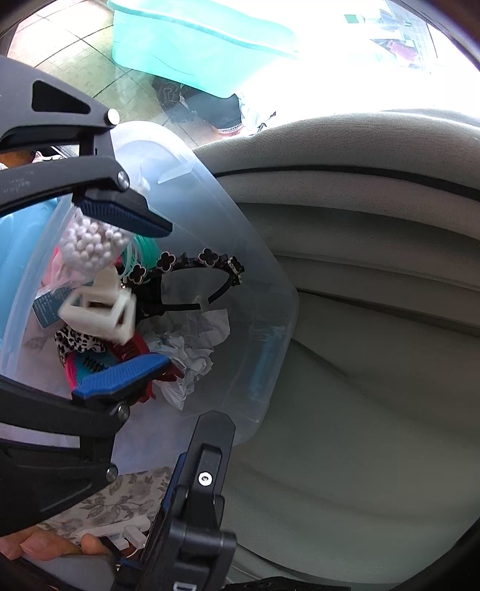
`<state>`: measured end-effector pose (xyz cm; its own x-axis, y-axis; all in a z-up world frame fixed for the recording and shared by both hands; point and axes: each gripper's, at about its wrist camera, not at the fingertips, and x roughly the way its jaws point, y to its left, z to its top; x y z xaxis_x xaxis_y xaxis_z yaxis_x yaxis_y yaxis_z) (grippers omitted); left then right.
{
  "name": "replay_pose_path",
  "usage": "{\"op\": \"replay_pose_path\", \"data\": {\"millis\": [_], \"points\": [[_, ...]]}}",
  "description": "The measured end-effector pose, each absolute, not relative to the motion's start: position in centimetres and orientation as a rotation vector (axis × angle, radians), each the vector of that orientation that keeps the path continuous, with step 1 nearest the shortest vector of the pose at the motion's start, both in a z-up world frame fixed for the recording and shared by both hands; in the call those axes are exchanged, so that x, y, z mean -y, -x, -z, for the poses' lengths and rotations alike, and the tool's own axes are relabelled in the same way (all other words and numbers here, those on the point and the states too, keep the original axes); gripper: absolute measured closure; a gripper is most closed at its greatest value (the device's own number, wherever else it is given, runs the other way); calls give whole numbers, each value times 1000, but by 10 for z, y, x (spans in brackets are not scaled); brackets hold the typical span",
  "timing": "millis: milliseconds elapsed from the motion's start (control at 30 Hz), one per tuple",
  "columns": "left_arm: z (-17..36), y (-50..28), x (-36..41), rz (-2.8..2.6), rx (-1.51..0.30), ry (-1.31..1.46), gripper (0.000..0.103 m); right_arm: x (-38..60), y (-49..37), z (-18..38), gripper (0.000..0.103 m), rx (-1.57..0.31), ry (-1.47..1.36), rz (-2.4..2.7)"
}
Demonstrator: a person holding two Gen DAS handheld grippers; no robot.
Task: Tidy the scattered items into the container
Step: 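Open the left gripper to drop the white clip while the right drops the claw clip, then withdraw both open grippers from the box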
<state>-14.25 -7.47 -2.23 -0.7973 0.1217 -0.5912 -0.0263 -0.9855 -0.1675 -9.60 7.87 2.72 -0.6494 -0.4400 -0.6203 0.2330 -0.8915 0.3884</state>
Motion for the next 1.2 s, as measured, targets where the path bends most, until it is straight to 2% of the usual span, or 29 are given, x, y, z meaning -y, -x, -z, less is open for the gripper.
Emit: {"op": "replay_pose_path", "data": {"millis": [400, 700, 833, 1000, 1200], "points": [[5, 130, 66, -2876, 281, 1019, 31, -99, 47, -53, 28, 403, -1011, 2567], [-11, 101, 65, -2869, 280, 1037, 30, -115, 12, -49, 28, 426, -1094, 2597], [-16, 95, 67, -2844, 299, 1051, 21, -110, 3, -52, 28, 355, -1134, 2619], [-24, 88, 68, -2859, 243, 1035, 20, -105, -6, -52, 18, 337, -1146, 2624], [-24, 81, 66, -2881, 150, 1047, 19, -102, -15, -55, 17, 316, -1145, 2654]]}}
